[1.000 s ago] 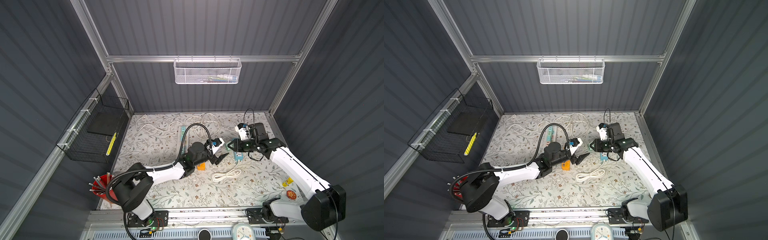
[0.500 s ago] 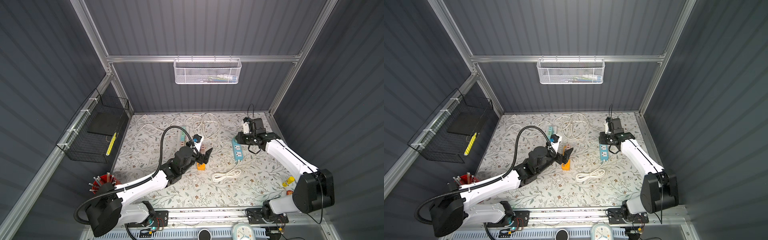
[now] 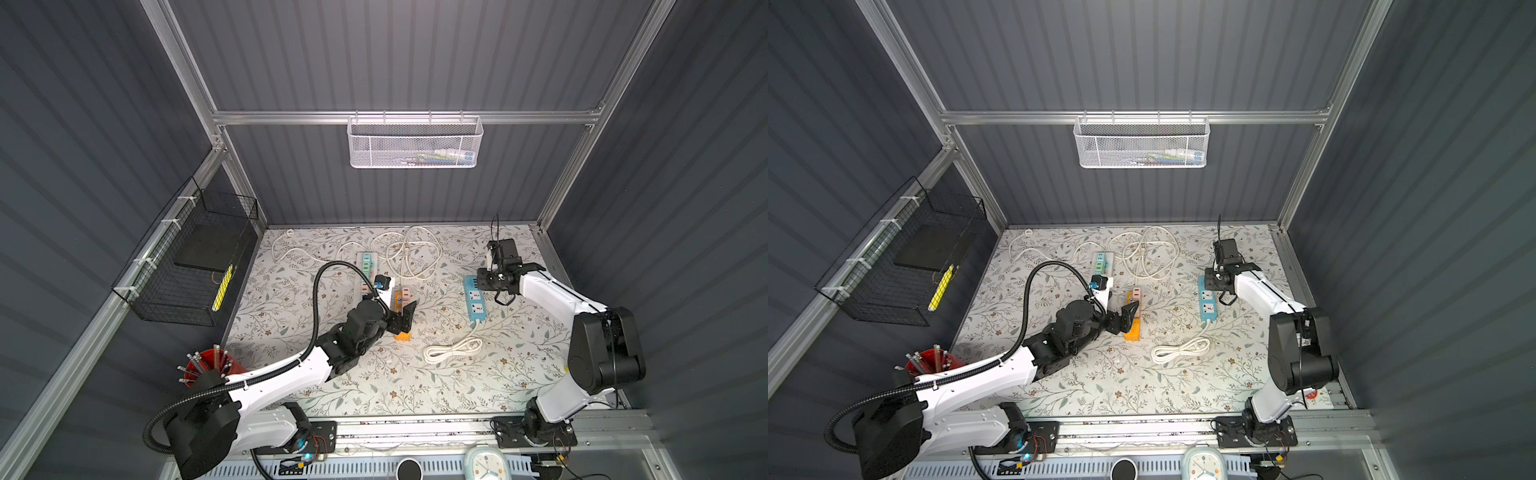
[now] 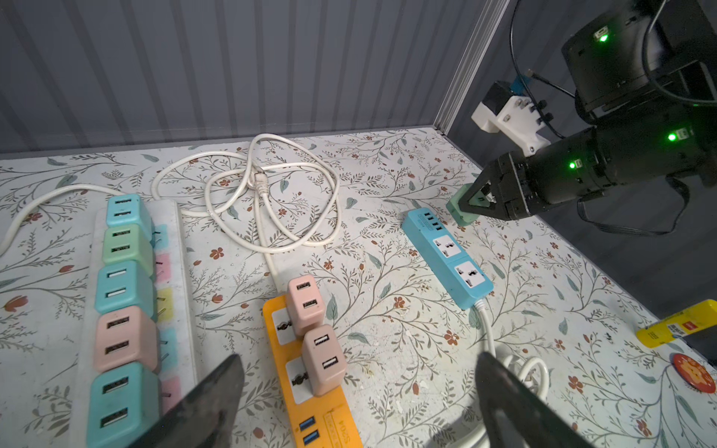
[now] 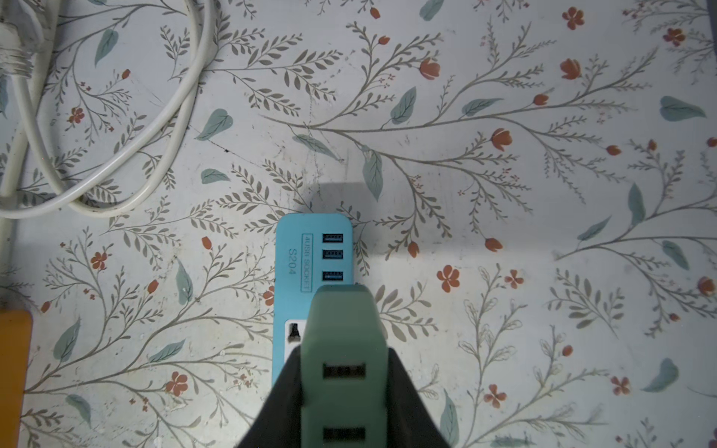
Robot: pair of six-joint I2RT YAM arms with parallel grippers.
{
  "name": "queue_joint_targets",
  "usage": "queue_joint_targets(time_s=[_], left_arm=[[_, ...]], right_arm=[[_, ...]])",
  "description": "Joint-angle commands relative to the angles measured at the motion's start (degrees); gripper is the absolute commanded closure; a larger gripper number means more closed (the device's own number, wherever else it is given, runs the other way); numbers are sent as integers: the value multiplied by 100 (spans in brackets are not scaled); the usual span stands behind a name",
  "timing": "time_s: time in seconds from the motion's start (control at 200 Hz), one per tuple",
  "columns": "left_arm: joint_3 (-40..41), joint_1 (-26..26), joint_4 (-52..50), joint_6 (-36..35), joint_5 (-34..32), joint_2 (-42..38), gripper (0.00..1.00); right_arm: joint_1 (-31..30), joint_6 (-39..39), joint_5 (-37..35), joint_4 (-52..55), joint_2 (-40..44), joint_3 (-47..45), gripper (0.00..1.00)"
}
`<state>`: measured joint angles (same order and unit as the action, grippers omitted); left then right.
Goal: Insert plugs into power strip
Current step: Insert the plug into the socket.
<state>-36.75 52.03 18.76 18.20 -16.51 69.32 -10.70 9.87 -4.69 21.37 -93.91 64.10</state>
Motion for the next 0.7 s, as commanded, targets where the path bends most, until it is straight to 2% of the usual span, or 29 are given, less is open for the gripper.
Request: queue_joint_targets(time_s=[0.0, 0.365, 0.695], left_arm=[[-24, -44, -23, 123, 108, 81, 7], [-150, -61, 65, 26, 278, 266, 6], [-113, -61, 106, 105, 338, 316, 6]], right_arm=[[-10, 94, 118, -19, 90, 63, 84], [-336, 318, 225, -23, 380, -522, 84], [-380, 361, 253, -71, 127, -572, 84]])
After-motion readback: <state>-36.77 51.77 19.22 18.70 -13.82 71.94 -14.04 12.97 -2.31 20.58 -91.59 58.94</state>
